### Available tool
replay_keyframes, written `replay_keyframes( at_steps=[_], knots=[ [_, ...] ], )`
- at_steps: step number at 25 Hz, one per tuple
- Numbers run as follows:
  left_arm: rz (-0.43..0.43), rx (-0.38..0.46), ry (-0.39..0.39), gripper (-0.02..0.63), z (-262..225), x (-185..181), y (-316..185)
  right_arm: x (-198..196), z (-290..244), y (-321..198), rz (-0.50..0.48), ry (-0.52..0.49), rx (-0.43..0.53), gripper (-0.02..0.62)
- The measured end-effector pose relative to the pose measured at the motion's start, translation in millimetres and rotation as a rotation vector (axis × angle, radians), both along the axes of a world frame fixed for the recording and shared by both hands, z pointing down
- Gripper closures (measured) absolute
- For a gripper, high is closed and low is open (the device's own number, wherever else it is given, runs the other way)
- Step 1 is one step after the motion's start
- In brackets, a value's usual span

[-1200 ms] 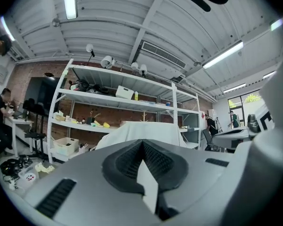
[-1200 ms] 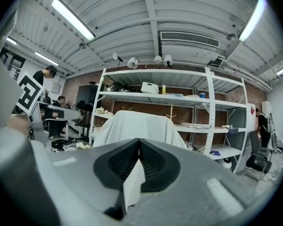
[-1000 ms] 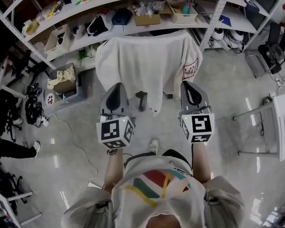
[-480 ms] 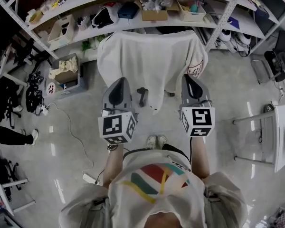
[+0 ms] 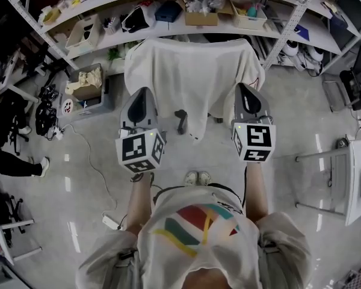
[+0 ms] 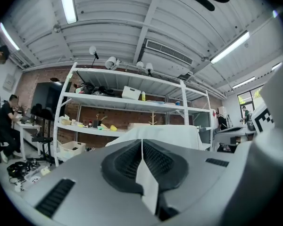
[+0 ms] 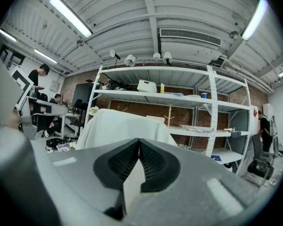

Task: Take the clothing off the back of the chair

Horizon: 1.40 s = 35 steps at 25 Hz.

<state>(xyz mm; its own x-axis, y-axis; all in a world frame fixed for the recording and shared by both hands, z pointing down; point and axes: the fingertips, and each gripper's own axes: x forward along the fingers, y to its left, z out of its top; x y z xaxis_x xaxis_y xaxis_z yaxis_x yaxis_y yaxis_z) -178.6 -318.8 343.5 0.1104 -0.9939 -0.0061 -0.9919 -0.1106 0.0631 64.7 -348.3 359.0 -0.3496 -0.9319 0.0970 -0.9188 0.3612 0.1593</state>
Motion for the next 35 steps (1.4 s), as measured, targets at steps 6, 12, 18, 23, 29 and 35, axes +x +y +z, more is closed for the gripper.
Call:
replay_keyframes(
  at_steps=[6, 12, 18, 23, 29, 35],
  knots=[
    [0.033, 0.030, -0.058, 0.565, -19.7, -5.2, -27.6, 32.7, -20.2, -29.3, 0.068, 0.023, 0.026, 0.484],
    [0.061, -0.012, -0.084, 0.420, -12.8, -19.5, -70.5, 58.1, -18.4, -64.6, 0.103, -0.005, -0.013, 0.456],
    [0.019, -0.086, -0.101, 0.366, 4.2, -51.7, -105.1, 66.1, 1.3, -90.8, 0.114, 0.010, -0.076, 0.378],
    [0.014, -0.130, -0.125, 0.357, 15.9, -62.0, -123.5, 67.5, 16.2, -102.2, 0.128, 0.054, -0.104, 0.368],
    [0.020, -0.178, -0.183, 0.357, 28.4, -58.4, -136.1, 67.9, 28.9, -112.5, 0.139, 0.071, -0.139, 0.368],
    [0.038, -0.214, -0.173, 0.357, 42.8, -54.3, -147.3, 69.4, 45.3, -125.4, 0.146, 0.097, -0.181, 0.358]
  ],
)
